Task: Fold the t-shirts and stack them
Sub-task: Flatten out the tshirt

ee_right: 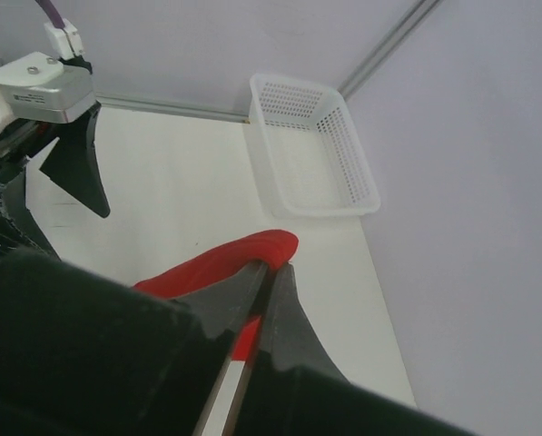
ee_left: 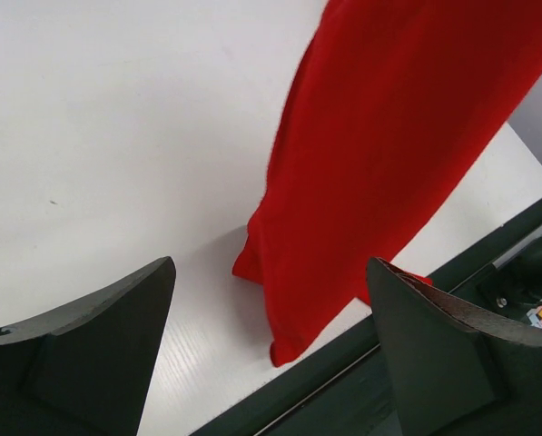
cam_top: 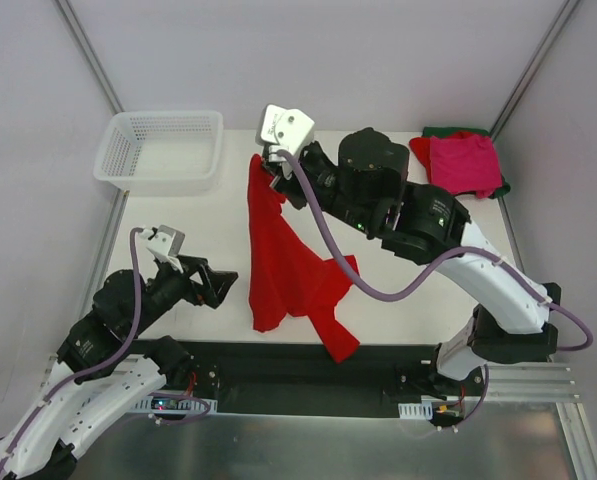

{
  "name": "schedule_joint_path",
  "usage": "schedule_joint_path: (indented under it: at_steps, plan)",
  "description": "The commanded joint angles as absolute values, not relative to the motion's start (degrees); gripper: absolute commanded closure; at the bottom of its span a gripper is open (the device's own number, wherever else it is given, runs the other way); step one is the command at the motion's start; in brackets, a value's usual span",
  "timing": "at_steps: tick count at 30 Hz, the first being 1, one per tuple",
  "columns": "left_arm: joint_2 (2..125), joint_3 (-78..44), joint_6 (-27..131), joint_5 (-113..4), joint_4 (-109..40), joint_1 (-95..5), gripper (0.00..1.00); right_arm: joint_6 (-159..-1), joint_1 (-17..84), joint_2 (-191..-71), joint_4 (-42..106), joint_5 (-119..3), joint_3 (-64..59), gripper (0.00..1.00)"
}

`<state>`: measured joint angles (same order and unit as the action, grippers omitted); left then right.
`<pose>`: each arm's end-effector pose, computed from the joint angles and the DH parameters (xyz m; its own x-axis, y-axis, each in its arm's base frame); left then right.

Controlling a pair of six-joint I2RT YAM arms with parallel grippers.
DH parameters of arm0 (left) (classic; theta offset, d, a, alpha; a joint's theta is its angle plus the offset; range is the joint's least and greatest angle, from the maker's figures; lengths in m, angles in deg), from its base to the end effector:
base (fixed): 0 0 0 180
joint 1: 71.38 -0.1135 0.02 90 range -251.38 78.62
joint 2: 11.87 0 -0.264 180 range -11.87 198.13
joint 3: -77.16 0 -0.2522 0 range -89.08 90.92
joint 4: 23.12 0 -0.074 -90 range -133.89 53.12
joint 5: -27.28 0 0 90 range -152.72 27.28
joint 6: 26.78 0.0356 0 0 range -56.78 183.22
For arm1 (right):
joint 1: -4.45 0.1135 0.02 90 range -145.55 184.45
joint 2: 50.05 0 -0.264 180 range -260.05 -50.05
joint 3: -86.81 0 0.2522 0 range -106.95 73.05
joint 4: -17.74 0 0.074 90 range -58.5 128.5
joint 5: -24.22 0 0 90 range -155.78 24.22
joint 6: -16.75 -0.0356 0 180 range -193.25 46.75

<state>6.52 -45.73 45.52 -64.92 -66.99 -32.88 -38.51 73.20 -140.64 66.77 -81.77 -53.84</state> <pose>0.0598 -0.0459 0.3447 -0.2470 -0.1918 -0.9499 0.5427 0.7847 -0.2995 0.1153 0.2694 0.5728 0.4590 -0.3311 -0.8244 -0.6505 0.5068 -0.5657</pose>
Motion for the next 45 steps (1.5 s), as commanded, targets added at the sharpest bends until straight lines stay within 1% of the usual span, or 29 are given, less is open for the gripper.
schedule_joint_path:
  at_steps: [1, 2, 4, 5, 6, 8, 10, 12, 15, 19, 20, 23, 29, 30, 33, 34, 35, 36, 38, 39, 42, 45]
  plan:
    - [6.67, -46.80, 43.18, -65.71, -64.22, -33.50, 0.13, -35.47, 75.46, -138.22, 52.03, -86.42, -54.76, 0.99]
    - [6.94, -46.98, 42.57, -65.19, -64.13, -33.50, 0.13, -33.46, 75.55, -137.94, 50.07, -91.75, -52.83, 0.99]
    - [7.55, -47.33, 42.21, -65.18, -64.04, -33.50, 0.13, -29.51, 75.55, -138.21, 45.68, -97.57, -50.98, 0.99]
    - [7.81, -47.42, 42.21, -65.18, -63.87, -33.50, 0.13, -24.44, 75.55, -138.29, 43.65, -104.13, -49.23, 0.99]
    - [8.08, -47.59, 42.30, -65.10, -63.61, -33.50, 0.13, -21.78, 75.03, -138.21, 41.46, -106.71, -44.69, 0.99]
    - [9.04, -47.77, 42.82, -64.57, -62.99, -33.41, 0.13, -18.77, 74.15, -138.03, 37.32, -112.24, -40.27, 0.99]
    - [11.06, -47.77, 43.18, -63.34, -62.03, -33.50, 0.13, -19.37, 72.22, -137.42, 36.34, -114.12, -34.20, 0.99]
    - [12.82, -47.77, 43.62, -62.81, -61.24, -33.50, 0.13, -24.27, 69.33, -135.40, 36.34, -115.09, -28.33, 0.99]
    - [15.98, -48.65, 43.44, -57.64, -57.90, -33.50, 0.13, -27.36, 65.38, -133.99, 36.60, -117.46, -23.91, 0.99]
    - [21.51, -51.81, 41.78, -48.60, -49.22, -33.41, 0.14, -30.35, 60.71, -132.32, 39.49, -117.29, -18.11, 0.99]
    - [22.75, -53.12, 41.51, -47.01, -47.28, -33.41, 0.10, -31.49, 58.18, -131.97, 40.20, -116.68, -17.66, 0.99]
    - [26.97, -54.54, 40.45, -44.00, -42.18, -31.84, 0.07, -33.87, 52.55, -131.53, 42.66, -116.15, -17.39, 0.99]
    - [37.16, -53.40, 40.54, -46.28, -37.16, -22.18, 0.06, -35.55, 44.19, -131.96, 45.30, -113.07, -17.66, 0.99]
    - [38.91, -53.57, 40.11, -46.46, -33.76, -20.86, 0.06, -35.63, 43.48, -132.14, 45.30, -112.72, -17.66, 0.99]
    - [47.34, -53.14, 38.17, -46.98, -27.51, -14.45, 0.05, -36.95, 41.37, -132.76, 45.91, -111.67, -17.92, 0.99]
    - [52.07, -52.52, 37.91, -47.77, -26.70, -12.69, 0.02, -37.56, 41.02, -132.76, 46.18, -111.23, -18.01, 0.99]
    - [54.55, -50.86, 37.82, -48.82, -26.25, -9.02, 0.02, -38.00, 40.58, -132.84, 46.53, -110.35, -18.10, 0.99]
    - [59.27, -50.06, 37.82, -50.49, -25.12, -7.41, 0.02, -38.70, 40.40, -132.93, 47.05, -110.08, -18.27, 0.99]
    - [63.96, -48.22, 37.55, -52.00, -23.80, -3.73, 0.02, -39.15, 40.31, -132.85, 47.67, -109.64, -18.36, 0.99]
    - [68.24, -47.78, 37.03, -52.26, -23.09, -2.92, 0.02, -39.76, 40.22, -132.76, 47.85, -109.38, -18.53, 0.99]
    - [73.98, -47.07, 35.63, -53.14, -20.54, -1.08, 0.01, -40.90, 40.22, -131.97, 48.64, -108.24, -18.45, 0.99]
    - [75.40, -47.94, 34.48, -55.33, -19.57, -0.37, 0.01, -41.17, 40.22, -131.18, 48.91, -107.53, -18.27, 0.99]
